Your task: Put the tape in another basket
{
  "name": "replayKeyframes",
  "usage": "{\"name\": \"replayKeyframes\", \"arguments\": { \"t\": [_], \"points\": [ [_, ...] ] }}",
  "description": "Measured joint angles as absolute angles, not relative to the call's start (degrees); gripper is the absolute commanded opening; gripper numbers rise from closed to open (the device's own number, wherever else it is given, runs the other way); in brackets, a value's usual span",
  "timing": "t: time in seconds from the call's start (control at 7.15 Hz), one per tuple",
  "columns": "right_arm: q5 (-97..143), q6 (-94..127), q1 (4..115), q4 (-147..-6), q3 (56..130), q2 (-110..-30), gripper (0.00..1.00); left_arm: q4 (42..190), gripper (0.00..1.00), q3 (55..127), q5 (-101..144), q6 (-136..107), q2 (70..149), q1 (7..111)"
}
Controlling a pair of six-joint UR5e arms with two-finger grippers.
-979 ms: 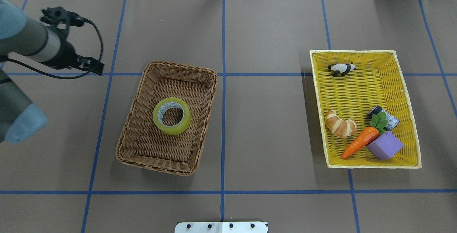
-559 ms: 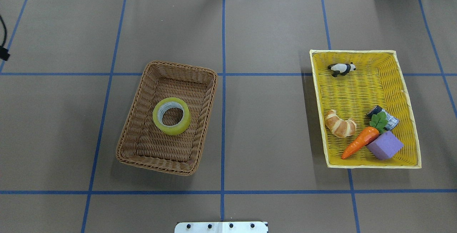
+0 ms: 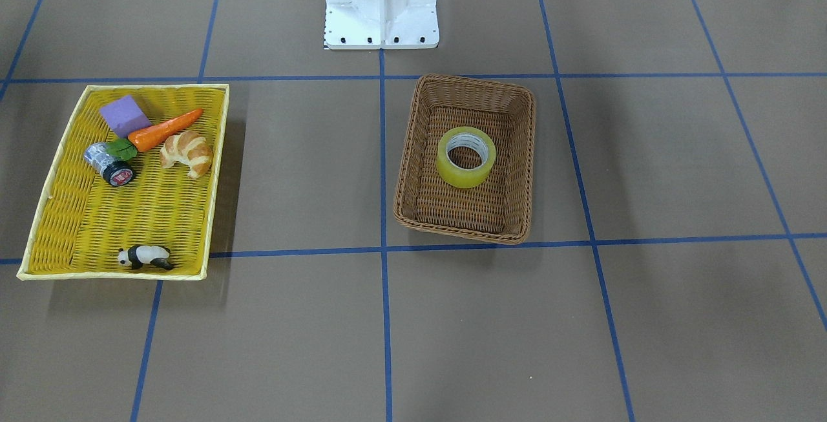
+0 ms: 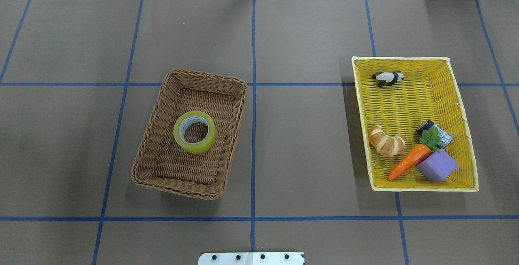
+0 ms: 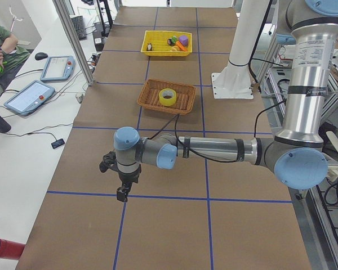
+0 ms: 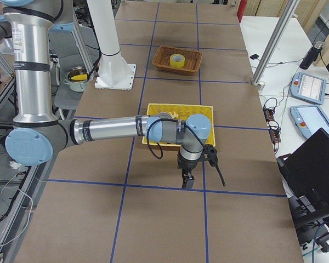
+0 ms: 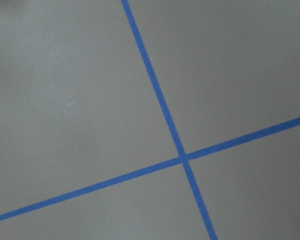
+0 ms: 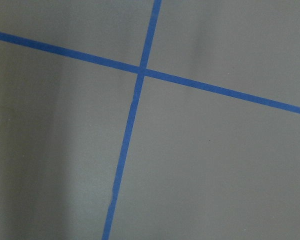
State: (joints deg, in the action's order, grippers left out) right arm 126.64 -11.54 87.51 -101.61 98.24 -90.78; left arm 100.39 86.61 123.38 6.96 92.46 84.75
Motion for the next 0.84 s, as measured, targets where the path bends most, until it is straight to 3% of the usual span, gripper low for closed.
{"name": "replayKeyframes", "arguments": {
  "t": [0.84],
  "points": [
    [132.35, -10.74, 88.36, -102.27, 98.11, -91.29, 1.0, 99.92, 0.98, 89.83, 131.79, 2.57, 89.76, 88.02]
  ]
}}
